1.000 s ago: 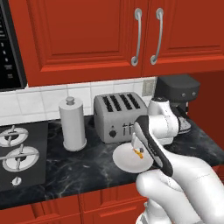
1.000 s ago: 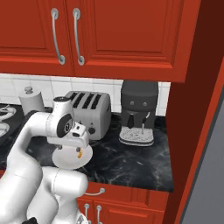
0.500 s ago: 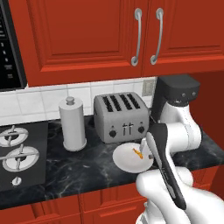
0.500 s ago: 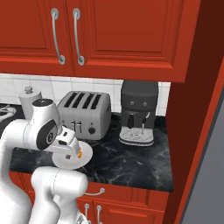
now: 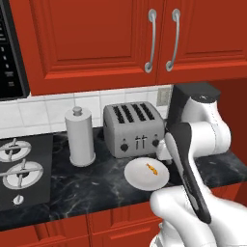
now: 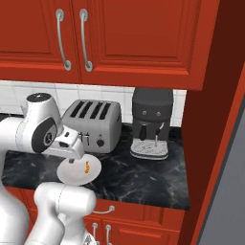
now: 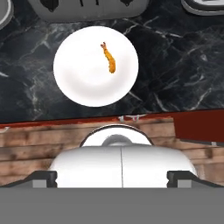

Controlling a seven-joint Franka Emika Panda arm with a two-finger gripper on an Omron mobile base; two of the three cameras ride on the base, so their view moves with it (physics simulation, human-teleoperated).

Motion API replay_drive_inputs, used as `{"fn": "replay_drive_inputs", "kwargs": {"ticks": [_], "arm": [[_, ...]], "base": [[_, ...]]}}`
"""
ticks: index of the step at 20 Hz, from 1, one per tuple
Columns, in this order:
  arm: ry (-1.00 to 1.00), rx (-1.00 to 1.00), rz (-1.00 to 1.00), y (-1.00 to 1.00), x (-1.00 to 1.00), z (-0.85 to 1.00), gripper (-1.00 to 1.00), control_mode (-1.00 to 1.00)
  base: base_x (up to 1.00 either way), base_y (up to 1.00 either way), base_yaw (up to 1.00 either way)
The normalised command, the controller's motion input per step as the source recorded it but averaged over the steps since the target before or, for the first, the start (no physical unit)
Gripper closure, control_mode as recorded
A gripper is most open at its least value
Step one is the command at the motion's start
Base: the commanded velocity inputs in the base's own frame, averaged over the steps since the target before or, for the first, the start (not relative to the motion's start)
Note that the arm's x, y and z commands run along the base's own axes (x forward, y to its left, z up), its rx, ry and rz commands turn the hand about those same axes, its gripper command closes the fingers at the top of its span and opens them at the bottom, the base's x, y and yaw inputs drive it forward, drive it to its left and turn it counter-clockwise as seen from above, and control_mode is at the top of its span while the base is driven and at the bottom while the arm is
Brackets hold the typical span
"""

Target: Place the shrimp on the plate and place the carrot on the same plate.

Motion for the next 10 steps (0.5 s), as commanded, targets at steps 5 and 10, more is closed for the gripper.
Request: {"fn": "replay_drive_inputs", "kwargs": {"ticks": [5, 10], "arm": [[0.0, -0.01, 0.0, 0.07, -0.05, 0.22, -1.0, -1.0], [0.0, -0.05, 0.0, 0.25, -0.2, 0.0, -1.0, -1.0]], "base": [[0.0, 0.0, 0.0], [0.0, 0.0, 0.0]]}}
